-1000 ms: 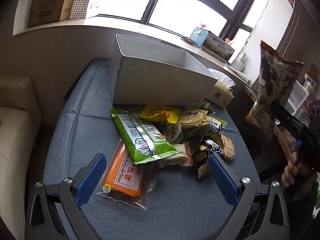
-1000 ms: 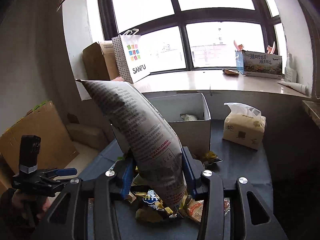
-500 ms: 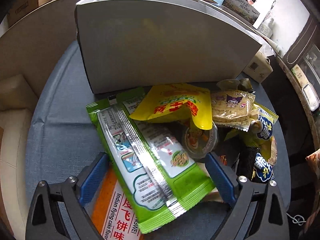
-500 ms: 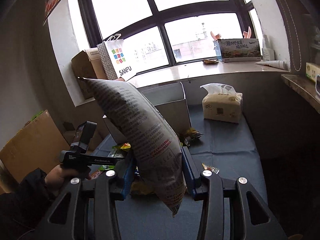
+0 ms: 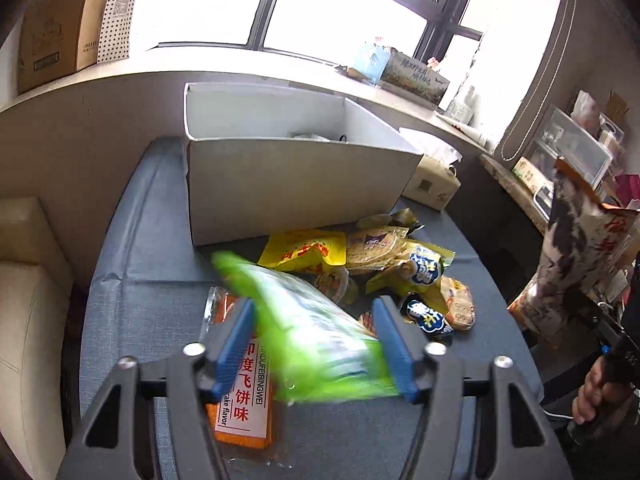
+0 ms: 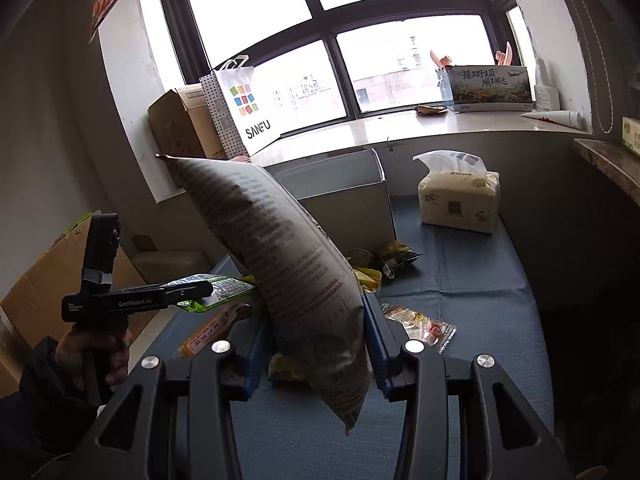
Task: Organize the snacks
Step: 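Grasp the newspaper-print snack bag with the right tool while the left tool grasps the green biscuit pack, then lower both held bags into the white box and open both tools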
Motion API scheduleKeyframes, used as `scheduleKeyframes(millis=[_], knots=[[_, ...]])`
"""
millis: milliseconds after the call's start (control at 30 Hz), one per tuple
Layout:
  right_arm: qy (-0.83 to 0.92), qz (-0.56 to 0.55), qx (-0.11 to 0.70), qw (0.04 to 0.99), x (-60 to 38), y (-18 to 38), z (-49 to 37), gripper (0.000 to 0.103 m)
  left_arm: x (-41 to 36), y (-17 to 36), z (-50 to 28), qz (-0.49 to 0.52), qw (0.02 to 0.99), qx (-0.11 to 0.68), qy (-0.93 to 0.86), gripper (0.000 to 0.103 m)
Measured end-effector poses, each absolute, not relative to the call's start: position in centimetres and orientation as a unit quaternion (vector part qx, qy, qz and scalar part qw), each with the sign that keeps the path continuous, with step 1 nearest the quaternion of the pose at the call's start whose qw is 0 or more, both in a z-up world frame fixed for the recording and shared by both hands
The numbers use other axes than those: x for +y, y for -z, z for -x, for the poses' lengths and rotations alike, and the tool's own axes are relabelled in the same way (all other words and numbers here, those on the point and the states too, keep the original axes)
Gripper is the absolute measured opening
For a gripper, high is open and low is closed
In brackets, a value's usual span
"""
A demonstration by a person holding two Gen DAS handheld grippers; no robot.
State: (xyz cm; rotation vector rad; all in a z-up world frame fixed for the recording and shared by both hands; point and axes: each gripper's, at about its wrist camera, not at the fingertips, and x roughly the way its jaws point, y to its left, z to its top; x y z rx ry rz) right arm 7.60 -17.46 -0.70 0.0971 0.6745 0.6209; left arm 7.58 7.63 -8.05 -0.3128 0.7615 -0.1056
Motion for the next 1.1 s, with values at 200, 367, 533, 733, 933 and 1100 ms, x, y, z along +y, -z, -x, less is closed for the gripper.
scheduleKeyframes(millis=[200,367,533,733,933,1100], knots=[[-0.298,-0.039,0.344,0.89,-16.2,1.6,-8.2,0.047,8.5,8.4,-7.4,0.149,0.907,0.39,0.048,0.003],[-0.306,-0.036,0.346,0.886,-15.9,1.8,-7.9,0.047,7.8,10.4,-7.0,0.138,0.888,0.438,0.04,0.052],[-0.309,-0.036,0.346,0.885,-15.6,1.9,-7.7,0.047,6.5,12.7,-5.7,0.164,0.863,0.475,-0.041,0.103],[-0.317,-0.023,0.343,0.884,-15.0,1.9,-7.1,0.047,3.7,15.3,-8.0,0.163,0.842,0.502,-0.108,0.103],[-0.316,-0.041,0.349,0.881,-15.8,2.2,-7.4,0.047,0.4,16.0,-10.0,0.07,0.856,0.497,-0.121,0.102],[-0.316,-0.045,0.35,0.881,-16.1,2.3,-7.3,0.047,-0.2,16.0,-10.1,0.012,0.871,0.482,-0.089,0.088]])
